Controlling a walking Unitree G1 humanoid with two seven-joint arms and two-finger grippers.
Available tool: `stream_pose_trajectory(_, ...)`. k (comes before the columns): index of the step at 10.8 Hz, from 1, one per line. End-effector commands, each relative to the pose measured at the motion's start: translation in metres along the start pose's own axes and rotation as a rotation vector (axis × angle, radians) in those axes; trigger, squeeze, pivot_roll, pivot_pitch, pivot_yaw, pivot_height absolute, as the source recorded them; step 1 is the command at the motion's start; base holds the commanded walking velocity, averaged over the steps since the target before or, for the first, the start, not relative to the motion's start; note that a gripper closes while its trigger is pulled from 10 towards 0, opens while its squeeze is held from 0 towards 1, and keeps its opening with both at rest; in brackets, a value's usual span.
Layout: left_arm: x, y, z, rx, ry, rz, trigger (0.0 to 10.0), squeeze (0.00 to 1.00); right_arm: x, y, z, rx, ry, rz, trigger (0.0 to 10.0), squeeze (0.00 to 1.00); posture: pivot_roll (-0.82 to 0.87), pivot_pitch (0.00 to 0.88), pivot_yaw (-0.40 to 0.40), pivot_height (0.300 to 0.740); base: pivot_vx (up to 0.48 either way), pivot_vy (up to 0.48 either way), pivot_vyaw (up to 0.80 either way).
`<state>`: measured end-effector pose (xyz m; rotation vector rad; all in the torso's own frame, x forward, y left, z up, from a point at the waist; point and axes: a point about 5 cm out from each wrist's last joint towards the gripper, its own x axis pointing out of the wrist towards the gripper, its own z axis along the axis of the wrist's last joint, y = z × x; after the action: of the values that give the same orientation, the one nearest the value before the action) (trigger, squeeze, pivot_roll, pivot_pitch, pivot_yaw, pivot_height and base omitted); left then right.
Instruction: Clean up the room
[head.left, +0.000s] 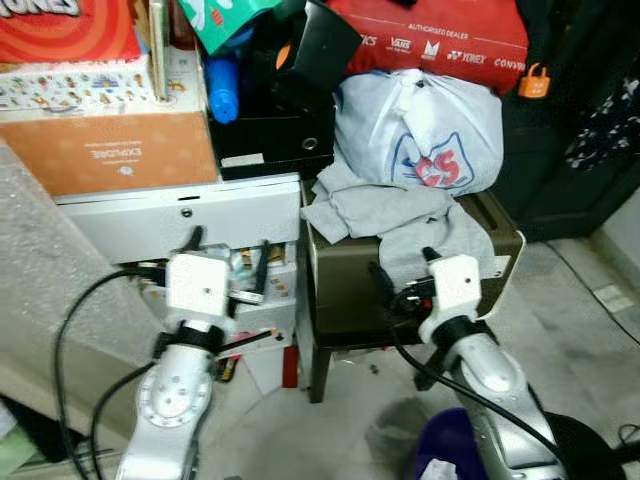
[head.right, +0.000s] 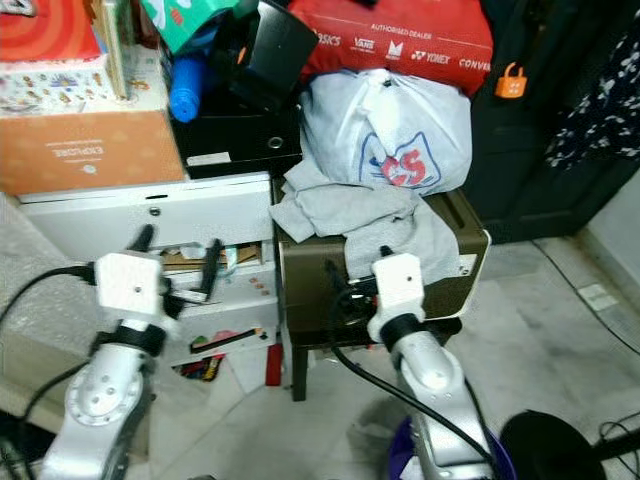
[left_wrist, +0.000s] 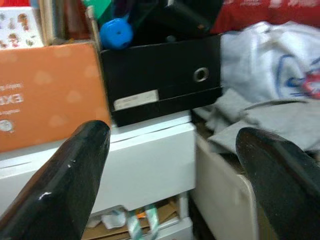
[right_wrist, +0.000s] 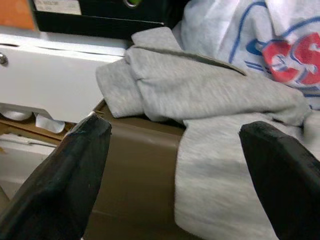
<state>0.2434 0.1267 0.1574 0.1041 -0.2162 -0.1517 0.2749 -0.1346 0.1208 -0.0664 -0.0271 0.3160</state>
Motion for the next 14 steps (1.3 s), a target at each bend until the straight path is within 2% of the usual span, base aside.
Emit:
stream_pose_trajectory(1,-0.004,0.006,-0.004,0.021,0.019,0.006,10.0,0.00,0.002,0.003,0.005,-0.004,-0.021,0.014,10.0,0.00,-0.06,0.108,-0.062,0.740,0.000,0.000,0.80)
stream_pose_trajectory(6,0.001,0.009,-0.004,0.033,0.012,0.005,10.0,0.00,0.008,-0.001,0.003,-0.004,-0.023,-0.004,10.0,0.00,-0.06,0.080,-0.048,0.740,0.000,0.000,0.71)
stream_pose_trajectory(9,0.010,0.014,0.005,0.038,-0.041,0.030,10.0,0.00,0.016,-0.002,0.005,-0.011,-0.037,-0.002,10.0,0.00,-0.05,0.047,-0.054,0.740,0.000,0.000,0.17)
stream_pose_trajectory(10,0.010,0.018,0.005,0.043,-0.044,0.051,10.0,0.00,0.018,-0.003,0.005,-0.021,-0.042,-0.002,10.0,0.00,-0.05,0.034,-0.059,0.740,0.000,0.000,0.80)
stream_pose_trajectory(12,0.005,0.025,-0.004,0.062,-0.022,0.082,10.0,0.00,0.020,-0.007,0.000,-0.040,-0.037,-0.013,10.0,0.00,-0.03,0.007,-0.069,0.740,0.000,0.000,0.80)
stream_pose_trajectory(14,-0.012,0.038,-0.027,0.109,0.056,0.130,10.0,0.00,0.020,-0.017,-0.010,-0.061,-0.012,-0.039,10.0,0.00,-0.01,0.000,-0.063,0.740,0.000,0.000,0.79)
